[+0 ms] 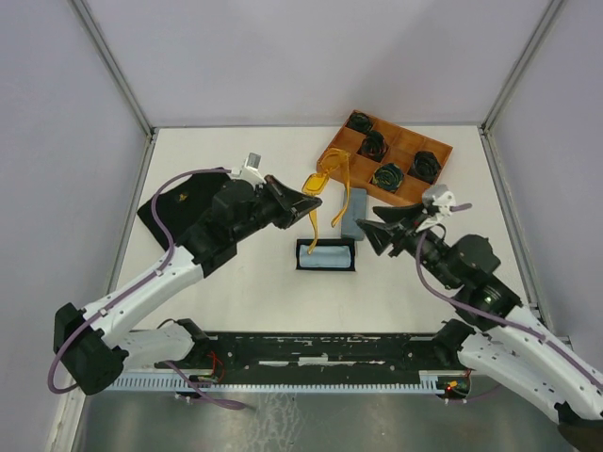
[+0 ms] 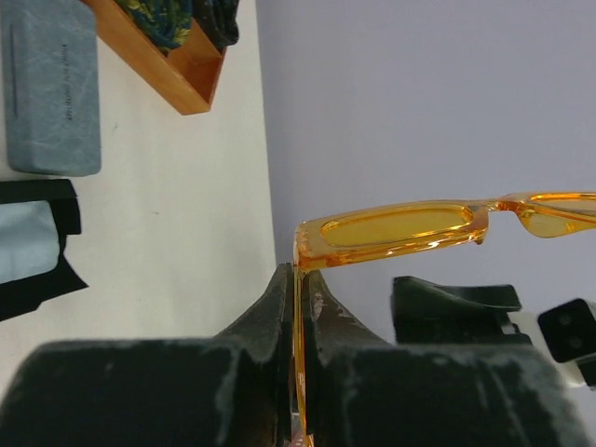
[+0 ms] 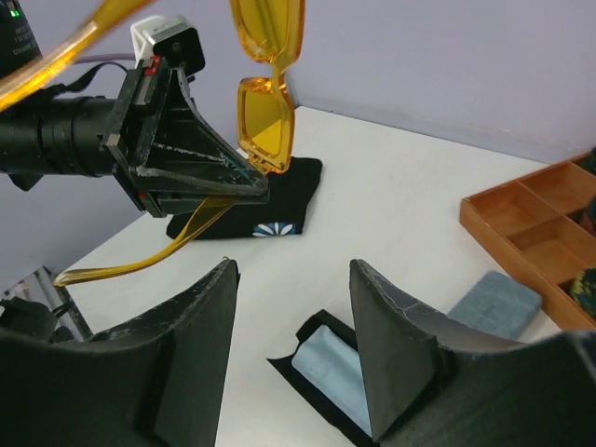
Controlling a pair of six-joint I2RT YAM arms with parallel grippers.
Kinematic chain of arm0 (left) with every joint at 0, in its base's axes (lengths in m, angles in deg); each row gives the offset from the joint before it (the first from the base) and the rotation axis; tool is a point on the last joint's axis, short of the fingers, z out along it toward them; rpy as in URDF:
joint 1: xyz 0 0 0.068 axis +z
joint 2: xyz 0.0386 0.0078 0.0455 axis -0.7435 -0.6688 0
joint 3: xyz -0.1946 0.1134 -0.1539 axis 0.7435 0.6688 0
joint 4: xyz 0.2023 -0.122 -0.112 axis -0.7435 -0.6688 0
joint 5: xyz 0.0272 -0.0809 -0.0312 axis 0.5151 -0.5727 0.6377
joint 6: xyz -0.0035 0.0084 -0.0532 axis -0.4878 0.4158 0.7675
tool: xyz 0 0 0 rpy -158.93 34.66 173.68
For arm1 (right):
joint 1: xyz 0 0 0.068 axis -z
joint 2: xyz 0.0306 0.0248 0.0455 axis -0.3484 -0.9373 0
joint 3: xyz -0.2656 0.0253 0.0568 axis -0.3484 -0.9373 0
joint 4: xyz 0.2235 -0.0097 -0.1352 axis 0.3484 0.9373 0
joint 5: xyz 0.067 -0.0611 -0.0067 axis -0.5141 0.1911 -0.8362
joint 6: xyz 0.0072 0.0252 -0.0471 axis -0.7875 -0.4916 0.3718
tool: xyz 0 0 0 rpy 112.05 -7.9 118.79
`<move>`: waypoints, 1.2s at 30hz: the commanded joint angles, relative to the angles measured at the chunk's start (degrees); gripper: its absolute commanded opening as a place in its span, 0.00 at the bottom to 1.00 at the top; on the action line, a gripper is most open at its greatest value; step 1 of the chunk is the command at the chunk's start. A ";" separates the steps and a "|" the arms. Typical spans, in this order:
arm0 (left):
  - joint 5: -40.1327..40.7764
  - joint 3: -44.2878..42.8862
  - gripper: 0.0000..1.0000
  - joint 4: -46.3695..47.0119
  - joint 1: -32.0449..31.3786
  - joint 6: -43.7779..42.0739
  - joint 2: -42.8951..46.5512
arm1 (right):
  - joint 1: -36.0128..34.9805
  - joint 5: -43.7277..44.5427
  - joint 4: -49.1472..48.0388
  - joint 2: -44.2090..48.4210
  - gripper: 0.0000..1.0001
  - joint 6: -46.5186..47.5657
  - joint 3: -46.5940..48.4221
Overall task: Organize the sunglasses
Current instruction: Fold the sunglasses.
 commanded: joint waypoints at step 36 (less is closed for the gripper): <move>-9.82 0.68 0.03 13.60 0.17 10.48 6.29 | 13.34 -48.20 -34.33 -34.23 0.51 -3.77 22.93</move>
